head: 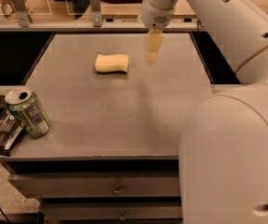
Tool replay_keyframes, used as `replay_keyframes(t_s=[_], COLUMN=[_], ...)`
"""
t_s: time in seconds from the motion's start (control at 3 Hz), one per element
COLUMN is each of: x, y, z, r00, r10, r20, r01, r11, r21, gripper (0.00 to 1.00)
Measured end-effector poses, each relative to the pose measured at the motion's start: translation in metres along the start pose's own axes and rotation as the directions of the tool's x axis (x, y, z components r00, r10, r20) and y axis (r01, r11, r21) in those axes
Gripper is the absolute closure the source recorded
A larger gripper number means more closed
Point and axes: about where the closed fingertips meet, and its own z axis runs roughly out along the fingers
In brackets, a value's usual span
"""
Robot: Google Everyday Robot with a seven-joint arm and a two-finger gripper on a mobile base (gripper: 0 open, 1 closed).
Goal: Move sponge near rxbar chocolate
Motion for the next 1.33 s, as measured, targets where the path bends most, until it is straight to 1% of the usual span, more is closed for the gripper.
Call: replay_keyframes(t_s=[0.33, 0.67, 1.0, 1.33], x=[-0.027, -0.047, -0.061, -0.069], y=[-0.011, -0.014, -0.011, -0.005], z=[0.016, 0.034, 0.05, 0.064], r00=[0.999, 0.997, 0.995, 0.993], r10=[-0.049, -0.074, -0.091, -0.099], r20=[0.013, 0.033, 0.051, 0.063], r01=[0.05, 0.075, 0.094, 0.104], r11=[0.9987, 0.9967, 0.9941, 0.9912], r21=[-0.011, -0.032, -0.055, -0.082], gripper=[0.0, 0.0, 0.0, 0.0])
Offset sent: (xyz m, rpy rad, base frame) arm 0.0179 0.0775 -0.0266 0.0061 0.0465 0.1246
